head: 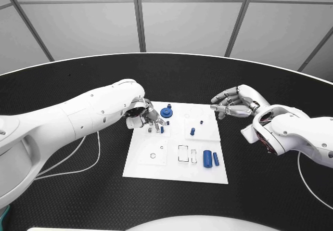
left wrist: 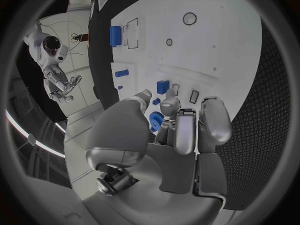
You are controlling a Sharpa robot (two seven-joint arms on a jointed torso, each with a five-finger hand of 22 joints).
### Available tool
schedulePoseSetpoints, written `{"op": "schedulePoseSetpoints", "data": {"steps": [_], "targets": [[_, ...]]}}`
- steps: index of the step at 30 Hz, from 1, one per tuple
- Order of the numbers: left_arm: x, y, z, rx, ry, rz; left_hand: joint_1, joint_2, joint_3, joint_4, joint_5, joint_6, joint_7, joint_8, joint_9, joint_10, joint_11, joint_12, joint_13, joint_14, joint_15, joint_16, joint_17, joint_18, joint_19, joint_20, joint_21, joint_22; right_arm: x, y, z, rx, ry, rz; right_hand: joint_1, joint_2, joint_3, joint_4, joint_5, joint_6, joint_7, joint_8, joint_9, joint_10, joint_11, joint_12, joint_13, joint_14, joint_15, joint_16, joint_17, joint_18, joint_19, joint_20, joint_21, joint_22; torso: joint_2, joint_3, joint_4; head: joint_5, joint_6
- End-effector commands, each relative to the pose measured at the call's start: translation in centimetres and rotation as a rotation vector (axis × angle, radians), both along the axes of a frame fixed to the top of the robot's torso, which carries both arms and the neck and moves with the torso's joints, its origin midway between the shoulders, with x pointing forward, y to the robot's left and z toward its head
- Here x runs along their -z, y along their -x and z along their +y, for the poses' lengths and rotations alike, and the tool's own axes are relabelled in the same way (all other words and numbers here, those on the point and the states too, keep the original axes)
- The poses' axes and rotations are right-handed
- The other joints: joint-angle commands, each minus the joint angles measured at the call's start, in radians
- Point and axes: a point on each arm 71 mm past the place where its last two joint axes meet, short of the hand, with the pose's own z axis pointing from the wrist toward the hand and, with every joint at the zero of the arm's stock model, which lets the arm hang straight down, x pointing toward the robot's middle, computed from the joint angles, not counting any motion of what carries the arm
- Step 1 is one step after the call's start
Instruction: Assemble the parts on the task board
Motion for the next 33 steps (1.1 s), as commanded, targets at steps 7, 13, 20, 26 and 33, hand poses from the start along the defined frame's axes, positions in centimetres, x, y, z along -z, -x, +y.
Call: {"op": "schedulePoseSetpoints", "data": {"steps": [7, 13, 20, 26, 33], "targets": [[0.13, 0.08, -0.45, 0.009, 0.001, 0.004, 0.008, -0.003, 0.005, 0.000, -0.001, -0.006, 0.001, 0.006, 0.002, -0.006, 0.002, -0.003, -0.001, 0.046, -0.003, 0.004, 0.022, -0.015, -0.002, -0.002, 0.007, 0.003, 0.06, -0.06, 0.16, -0.004, 0.001, 0.006, -0.010, -0.001, 0.000, 0.009, 0.007, -0.007, 0.002, -0.004, -0.001, -0.009, 0.003, 0.004, 0.003, -0.007, 0.000, 0.002, 0.004, 0.001, -0.005, 0.001, -0.001, -0.002, 0.001, -0.0003, 0.0018, -0.002, -0.002], [0.34, 0.03, -0.54, 0.009, 0.000, 0.009, 0.013, -0.004, 0.010, -0.001, -0.001, -0.005, 0.000, 0.007, 0.003, -0.006, 0.001, -0.003, -0.002, 0.046, -0.003, 0.004, 0.022, -0.015, -0.002, -0.002, 0.007, 0.002, 0.09, -0.07, 0.23, -0.005, 0.001, 0.009, -0.012, 0.000, -0.001, 0.011, 0.007, -0.008, 0.002, -0.004, -0.001, -0.009, 0.003, 0.004, 0.004, -0.007, 0.001, 0.002, 0.005, 0.001, -0.005, 0.001, -0.002, -0.003, 0.001, -0.0004, 0.0020, -0.004, -0.006], [0.54, 0.02, -0.67, 0.013, -0.001, 0.015, 0.018, -0.004, 0.013, -0.002, -0.001, -0.005, 0.000, 0.009, 0.003, -0.006, 0.001, -0.003, -0.003, 0.045, -0.003, 0.003, 0.022, -0.015, -0.002, -0.002, 0.008, 0.003, 0.11, -0.06, 0.26, -0.006, 0.001, 0.012, -0.013, 0.000, -0.001, 0.013, 0.007, -0.008, 0.002, -0.004, -0.001, -0.010, 0.003, 0.005, 0.006, -0.008, 0.001, 0.002, 0.008, 0.001, -0.006, 0.001, -0.002, -0.003, 0.001, 0.0000, 0.0013, -0.006, -0.008], [0.61, -0.05, -0.72, 0.015, -0.002, 0.019, 0.025, -0.003, 0.020, -0.003, -0.001, -0.005, 0.000, 0.010, 0.003, -0.006, 0.001, -0.003, -0.004, 0.046, -0.003, 0.004, 0.022, -0.015, -0.002, -0.002, 0.009, 0.004, 0.12, -0.06, 0.31, -0.008, 0.002, 0.015, -0.013, 0.000, -0.001, 0.013, 0.007, -0.008, 0.002, -0.004, -0.001, -0.010, 0.003, 0.005, 0.006, -0.008, 0.001, 0.002, 0.008, 0.001, -0.006, 0.001, -0.002, -0.003, -0.001, 0.0003, 0.0026, -0.006, -0.011], [0.67, -0.05, -0.83, 0.023, -0.003, 0.026, 0.033, 0.000, 0.031, -0.004, -0.001, -0.006, 0.000, 0.011, 0.004, -0.006, 0.001, -0.003, -0.005, 0.045, -0.003, 0.004, 0.022, -0.015, -0.002, -0.002, 0.010, 0.005, 0.15, -0.07, 0.39, -0.010, 0.002, 0.018, -0.013, 0.000, -0.001, 0.013, 0.007, -0.008, 0.002, -0.004, -0.001, -0.010, 0.003, 0.005, 0.006, -0.008, 0.001, 0.002, 0.008, 0.001, -0.006, 0.001, -0.002, -0.003, -0.001, 0.0005, 0.0026, -0.008, -0.014]]}}
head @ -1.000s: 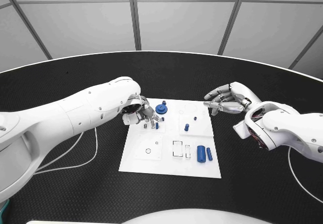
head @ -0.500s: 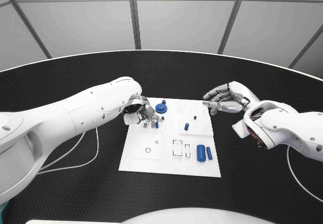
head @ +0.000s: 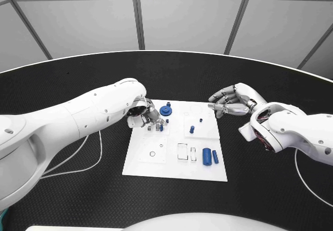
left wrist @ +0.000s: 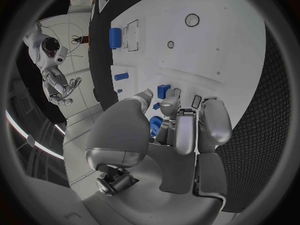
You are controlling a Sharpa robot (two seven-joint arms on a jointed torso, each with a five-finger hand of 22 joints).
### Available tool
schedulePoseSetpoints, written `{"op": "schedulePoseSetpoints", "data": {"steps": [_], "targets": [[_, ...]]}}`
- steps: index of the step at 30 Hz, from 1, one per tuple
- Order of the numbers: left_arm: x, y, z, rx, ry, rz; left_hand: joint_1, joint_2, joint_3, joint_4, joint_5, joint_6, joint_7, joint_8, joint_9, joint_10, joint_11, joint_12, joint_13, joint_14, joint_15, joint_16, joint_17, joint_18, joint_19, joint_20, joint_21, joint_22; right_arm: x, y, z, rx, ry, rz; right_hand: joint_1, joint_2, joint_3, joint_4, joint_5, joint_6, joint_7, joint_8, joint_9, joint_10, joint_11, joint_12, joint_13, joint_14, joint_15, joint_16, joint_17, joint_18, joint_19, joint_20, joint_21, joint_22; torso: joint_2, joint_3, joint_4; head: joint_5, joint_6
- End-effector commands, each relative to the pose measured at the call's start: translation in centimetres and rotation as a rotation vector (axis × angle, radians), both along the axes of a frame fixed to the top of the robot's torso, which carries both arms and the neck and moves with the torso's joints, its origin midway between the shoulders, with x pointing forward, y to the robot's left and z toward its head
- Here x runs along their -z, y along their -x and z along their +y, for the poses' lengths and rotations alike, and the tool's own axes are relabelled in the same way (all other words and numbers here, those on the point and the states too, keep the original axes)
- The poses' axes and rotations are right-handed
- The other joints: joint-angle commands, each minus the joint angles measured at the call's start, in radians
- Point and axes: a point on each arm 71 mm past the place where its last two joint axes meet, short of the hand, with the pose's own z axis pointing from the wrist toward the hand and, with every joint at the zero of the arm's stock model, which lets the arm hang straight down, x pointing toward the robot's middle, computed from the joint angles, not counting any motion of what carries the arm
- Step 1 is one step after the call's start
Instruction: Assemble the parts on the task board
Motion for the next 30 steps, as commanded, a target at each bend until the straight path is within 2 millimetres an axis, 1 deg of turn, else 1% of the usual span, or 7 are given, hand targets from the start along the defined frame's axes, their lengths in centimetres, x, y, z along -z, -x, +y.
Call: {"op": "schedulePoseSetpoints", "data": {"steps": [1, 3, 8, 30], "targets": [[0.01, 0.01, -0.05, 0.003, 0.000, 0.003, 0.015, 0.002, 0.011, 0.000, -0.001, -0.007, 0.000, 0.004, 0.002, -0.006, 0.001, -0.002, -0.002, 0.045, -0.003, 0.004, 0.022, -0.015, -0.003, -0.002, 0.005, 0.001, 0.01, 0.00, 0.01, 0.000, 0.000, 0.001, -0.013, 0.000, -0.001, 0.007, 0.003, -0.008, 0.002, -0.004, -0.002, -0.007, 0.000, 0.005, 0.001, -0.008, 0.001, 0.002, 0.001, 0.001, -0.006, 0.002, -0.002, -0.002, -0.001, 0.0003, 0.0004, -0.001, -0.002], [0.02, 0.00, -0.09, 0.005, 0.000, 0.004, 0.021, 0.002, 0.019, -0.002, -0.001, -0.008, 0.000, 0.004, 0.002, -0.007, 0.000, -0.003, -0.003, 0.045, -0.003, 0.004, 0.022, -0.015, -0.003, -0.002, 0.006, 0.002, 0.01, 0.00, 0.02, 0.000, 0.000, 0.002, -0.013, 0.000, -0.001, 0.007, 0.003, -0.008, 0.002, -0.004, -0.002, -0.007, 0.000, 0.005, 0.001, -0.008, 0.001, 0.002, 0.001, 0.001, -0.006, 0.002, -0.002, -0.002, -0.001, 0.0007, 0.0001, -0.001, -0.002], [0.05, -0.07, -0.09, 0.006, -0.002, 0.007, 0.029, 0.003, 0.031, -0.004, -0.001, -0.009, -0.001, 0.004, 0.001, -0.008, 0.000, -0.002, -0.004, 0.045, -0.003, 0.004, 0.022, -0.015, -0.003, -0.002, 0.006, 0.002, 0.02, 0.00, 0.05, -0.001, 0.000, 0.003, -0.015, 0.001, -0.001, 0.010, 0.004, -0.007, 0.002, -0.004, -0.002, -0.007, 0.000, 0.006, 0.003, -0.009, 0.001, 0.003, 0.004, 0.001, -0.006, 0.002, -0.002, -0.002, 0.000, 0.0001, -0.0001, -0.001, -0.003], [0.23, -0.13, -0.14, 0.017, 0.000, 0.020, 0.037, 0.005, 0.051, -0.005, -0.001, -0.009, -0.001, 0.005, 0.001, -0.008, 0.000, -0.002, -0.005, 0.045, -0.004, 0.004, 0.022, -0.016, -0.003, -0.002, 0.008, 0.004, 0.01, 0.03, 0.25, -0.006, -0.001, 0.003, -0.015, 0.002, -0.001, 0.011, 0.005, -0.007, 0.002, -0.004, -0.001, -0.007, -0.001, 0.007, 0.005, -0.009, 0.001, 0.003, 0.006, 0.001, -0.006, 0.002, -0.002, -0.002, -0.002, 0.0000, 0.0010, -0.005, -0.011]]}}
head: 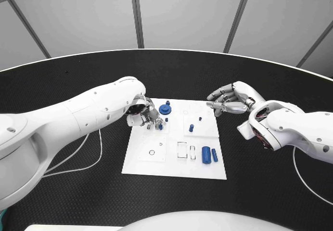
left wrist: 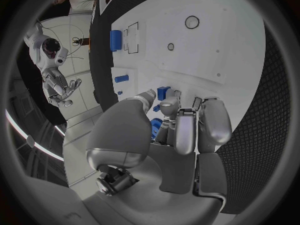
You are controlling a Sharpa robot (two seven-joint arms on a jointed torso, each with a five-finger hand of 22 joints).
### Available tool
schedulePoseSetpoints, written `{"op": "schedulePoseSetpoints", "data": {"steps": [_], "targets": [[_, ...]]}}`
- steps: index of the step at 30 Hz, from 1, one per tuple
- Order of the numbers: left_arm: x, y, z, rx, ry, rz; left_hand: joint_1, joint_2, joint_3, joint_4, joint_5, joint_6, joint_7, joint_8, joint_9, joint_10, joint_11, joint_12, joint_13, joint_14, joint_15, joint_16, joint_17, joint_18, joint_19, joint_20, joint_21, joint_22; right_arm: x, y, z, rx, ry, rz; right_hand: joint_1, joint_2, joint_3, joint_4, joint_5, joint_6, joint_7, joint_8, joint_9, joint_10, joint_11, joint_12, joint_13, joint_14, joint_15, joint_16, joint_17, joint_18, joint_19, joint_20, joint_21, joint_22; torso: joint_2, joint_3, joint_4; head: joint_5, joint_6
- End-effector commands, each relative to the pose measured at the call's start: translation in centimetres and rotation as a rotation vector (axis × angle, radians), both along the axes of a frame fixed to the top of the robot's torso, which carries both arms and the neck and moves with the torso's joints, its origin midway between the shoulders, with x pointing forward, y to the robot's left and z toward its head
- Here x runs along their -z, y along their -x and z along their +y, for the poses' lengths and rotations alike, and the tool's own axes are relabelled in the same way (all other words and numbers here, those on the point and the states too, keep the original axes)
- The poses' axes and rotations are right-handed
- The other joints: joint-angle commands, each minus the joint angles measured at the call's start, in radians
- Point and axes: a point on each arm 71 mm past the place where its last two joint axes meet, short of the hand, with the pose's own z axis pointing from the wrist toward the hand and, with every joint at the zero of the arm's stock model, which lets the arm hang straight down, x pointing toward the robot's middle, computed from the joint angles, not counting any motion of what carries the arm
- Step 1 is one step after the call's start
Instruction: Assemble the parts on the task board
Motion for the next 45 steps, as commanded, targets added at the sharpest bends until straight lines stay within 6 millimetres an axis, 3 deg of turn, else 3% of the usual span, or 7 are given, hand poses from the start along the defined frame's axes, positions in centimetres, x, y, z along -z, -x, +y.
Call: {"op": "schedulePoseSetpoints", "data": {"steps": [1, 5, 8, 14, 20, 38, 45], "targets": [[0.02, -0.01, -0.02, 0.000, 0.001, 0.000, 0.009, 0.000, 0.008, 0.000, -0.001, -0.009, -0.001, 0.005, 0.000, -0.008, 0.000, -0.002, -0.001, 0.045, -0.004, 0.004, 0.021, -0.016, -0.003, -0.002, 0.004, 0.001, 0.00, 0.01, 0.01, 0.000, 0.000, 0.000, -0.009, -0.003, 0.001, 0.004, 0.005, -0.007, 0.002, -0.004, -0.001, -0.007, -0.001, 0.007, 0.001, -0.009, 0.001, 0.003, 0.001, 0.001, -0.006, 0.002, -0.002, -0.001, 0.000, 0.0002, 0.0009, -0.001, -0.001], [0.04, -0.02, -0.06, -0.001, 0.005, -0.002, 0.020, 0.006, 0.033, -0.004, 0.000, -0.010, -0.002, 0.005, -0.001, -0.009, -0.001, -0.002, -0.003, 0.045, -0.005, 0.004, 0.021, -0.016, -0.004, -0.002, 0.005, 0.002, 0.00, 0.01, 0.03, -0.001, 0.000, 0.001, -0.009, -0.003, 0.001, 0.004, 0.005, -0.007, 0.002, -0.004, -0.001, -0.007, -0.001, 0.007, 0.001, -0.009, 0.001, 0.003, 0.001, 0.001, -0.006, 0.002, -0.002, -0.001, 0.000, 0.0004, 0.0011, -0.001, -0.002], [0.04, -0.03, -0.09, -0.002, 0.010, -0.002, 0.053, 0.026, 0.108, -0.028, 0.000, -0.014, -0.005, 0.005, -0.003, -0.013, -0.004, -0.003, -0.007, 0.045, -0.008, 0.004, 0.021, -0.015, -0.005, -0.004, 0.006, 0.003, 0.01, 0.02, 0.03, -0.002, 0.000, 0.002, -0.009, -0.003, 0.001, 0.004, 0.005, -0.007, 0.002, -0.004, -0.001, -0.007, -0.001, 0.007, 0.001, -0.009, 0.001, 0.003, 0.001, 0.001, -0.006, 0.002, -0.002, -0.001, -0.001, 0.0004, 0.0010, -0.001, -0.003], [0.05, 0.00, -0.18, 0.002, 0.018, -0.001, 0.051, 0.016, 0.242, -0.070, 0.000, -0.020, -0.003, 0.014, 0.002, -0.015, -0.004, -0.004, -0.014, 0.045, -0.007, 0.004, 0.021, -0.015, -0.006, -0.005, 0.007, 0.005, 0.02, 0.04, 0.05, -0.003, 0.000, 0.004, -0.008, -0.003, 0.001, 0.005, 0.006, -0.006, 0.001, -0.003, -0.001, -0.007, -0.001, 0.008, 0.003, -0.009, 0.000, 0.004, 0.003, 0.002, -0.005, 0.002, -0.002, -0.002, 0.000, 0.0005, -0.0005, -0.002, -0.004], [0.07, 0.08, -0.25, 0.011, 0.019, 0.005, -0.001, -0.005, 0.420, -0.163, 0.000, -0.036, -0.001, 0.044, 0.022, -0.014, -0.002, -0.002, -0.023, 0.045, -0.006, 0.004, 0.020, -0.016, -0.008, -0.001, 0.008, 0.009, 0.03, 0.05, 0.05, -0.005, 0.001, 0.006, -0.008, -0.002, 0.001, 0.005, 0.007, -0.006, 0.001, -0.003, -0.001, -0.007, -0.002, 0.008, 0.004, -0.009, 0.000, 0.004, 0.005, 0.002, -0.005, 0.002, -0.002, -0.002, -0.001, 0.0004, 0.0017, -0.003, -0.005], [0.05, 0.03, 0.00, 0.000, 0.055, 0.004, -0.050, 0.001, 0.543, -0.258, 0.003, -0.049, 0.005, 0.070, 0.040, -0.016, 0.001, -0.005, -0.035, 0.045, -0.003, 0.004, 0.020, -0.017, -0.007, 0.004, 0.012, 0.015, 0.06, 0.02, 0.06, -0.005, 0.002, 0.009, -0.007, -0.002, 0.002, 0.005, 0.009, -0.005, 0.000, -0.002, -0.001, -0.007, -0.002, 0.009, 0.006, -0.009, 0.000, 0.005, 0.008, 0.002, -0.004, 0.002, -0.002, -0.002, -0.002, 0.0001, 0.0024, -0.002, -0.005], [-0.16, 0.08, 0.64, -0.047, 0.131, -0.033, -0.081, -0.002, 0.609, -0.304, 0.070, -0.034, 0.006, 0.085, 0.046, -0.005, 0.001, 0.000, -0.038, 0.046, -0.002, 0.005, 0.022, -0.017, -0.006, 0.010, 0.016, 0.022, 0.08, -0.02, -0.08, -0.002, 0.003, 0.009, -0.007, -0.002, 0.002, 0.005, 0.009, -0.005, 0.000, -0.002, -0.001, -0.007, -0.002, 0.009, 0.006, -0.009, 0.000, 0.005, 0.008, 0.002, -0.004, 0.002, -0.002, -0.002, -0.003, 0.0004, 0.0055, -0.001, -0.006]]}}
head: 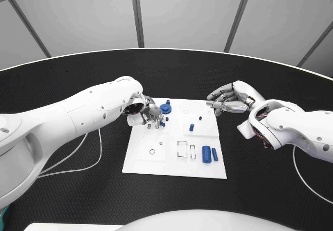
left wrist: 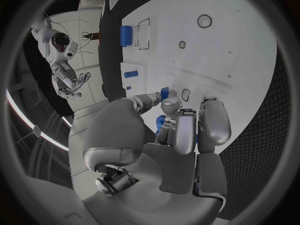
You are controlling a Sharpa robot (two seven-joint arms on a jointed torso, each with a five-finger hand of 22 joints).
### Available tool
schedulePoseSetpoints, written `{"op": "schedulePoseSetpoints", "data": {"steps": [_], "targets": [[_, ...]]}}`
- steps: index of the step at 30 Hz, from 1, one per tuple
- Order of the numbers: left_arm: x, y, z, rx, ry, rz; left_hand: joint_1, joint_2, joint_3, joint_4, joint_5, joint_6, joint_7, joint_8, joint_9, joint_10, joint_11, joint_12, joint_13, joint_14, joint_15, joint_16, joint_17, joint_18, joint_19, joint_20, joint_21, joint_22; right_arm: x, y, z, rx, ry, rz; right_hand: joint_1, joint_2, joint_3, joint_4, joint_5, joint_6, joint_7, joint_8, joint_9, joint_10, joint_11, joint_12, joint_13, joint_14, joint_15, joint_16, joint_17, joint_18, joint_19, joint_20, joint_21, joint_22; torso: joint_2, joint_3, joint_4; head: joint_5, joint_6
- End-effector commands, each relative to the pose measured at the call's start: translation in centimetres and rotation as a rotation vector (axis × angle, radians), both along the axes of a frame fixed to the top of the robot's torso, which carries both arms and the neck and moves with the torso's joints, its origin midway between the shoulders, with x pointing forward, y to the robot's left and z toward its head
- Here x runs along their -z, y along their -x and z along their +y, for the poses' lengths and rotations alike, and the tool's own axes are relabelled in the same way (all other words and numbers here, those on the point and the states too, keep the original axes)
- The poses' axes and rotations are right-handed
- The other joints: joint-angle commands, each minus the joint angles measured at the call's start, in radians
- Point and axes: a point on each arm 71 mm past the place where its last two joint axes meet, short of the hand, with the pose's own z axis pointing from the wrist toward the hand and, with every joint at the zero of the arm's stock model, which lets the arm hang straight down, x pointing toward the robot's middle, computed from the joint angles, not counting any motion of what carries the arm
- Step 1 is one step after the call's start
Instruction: Assemble the parts on the task board
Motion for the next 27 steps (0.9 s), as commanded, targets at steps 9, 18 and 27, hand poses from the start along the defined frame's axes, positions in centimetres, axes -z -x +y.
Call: {"op": "schedulePoseSetpoints", "data": {"steps": [9, 18, 27], "targets": [[-0.5, 0.3, 2.1, -0.062, 0.063, -0.093, -0.048, -0.029, 0.143, -0.144, 0.186, 0.036, -0.013, 0.024, 0.010, 0.034, -0.011, 0.015, 0.011, 0.047, -0.011, 0.006, 0.023, -0.019, 0.002, 0.000, 0.011, 0.013, 0.0, 0.0, -0.3, 0.006, 0.002, 0.000, -0.008, -0.002, 0.001, 0.006, 0.006, -0.004, 0.001, -0.002, -0.001, -0.008, -0.002, 0.006, 0.002, -0.009, 0.000, 0.005, 0.003, 0.002, -0.004, 0.002, -0.001, -0.002, -0.007, 0.0015, 0.0151, -0.006, -0.006], [-0.6, 0.5, 2.8, -0.032, 0.029, -0.141, -0.052, -0.043, 0.139, -0.155, 0.247, 0.054, -0.020, 0.028, 0.010, 0.047, -0.018, 0.021, 0.017, 0.047, -0.017, 0.006, 0.024, -0.019, 0.003, -0.004, 0.013, 0.015, 0.0, -0.1, -0.4, 0.008, 0.003, 0.000, -0.009, -0.002, 0.001, 0.007, 0.007, -0.004, 0.001, -0.002, -0.001, -0.008, -0.002, 0.006, 0.003, -0.009, 0.000, 0.005, 0.004, 0.002, -0.004, 0.002, -0.001, -0.002, -0.007, 0.0021, 0.0161, -0.004, -0.007], [-0.4, 0.6, 2.0, 0.029, -0.015, -0.145, -0.055, -0.055, 0.130, -0.161, 0.319, 0.072, -0.025, 0.023, 0.006, 0.058, -0.022, 0.022, 0.018, 0.047, -0.021, 0.006, 0.024, -0.019, 0.004, -0.007, 0.014, 0.016, 0.0, -0.1, -0.3, 0.005, 0.003, 0.000, -0.009, -0.002, 0.001, 0.007, 0.007, -0.004, 0.001, -0.002, -0.001, -0.008, -0.002, 0.006, 0.003, -0.009, 0.000, 0.005, 0.004, 0.002, -0.004, 0.002, -0.001, -0.002, -0.005, 0.0025, 0.0131, 0.002, -0.006]]}}
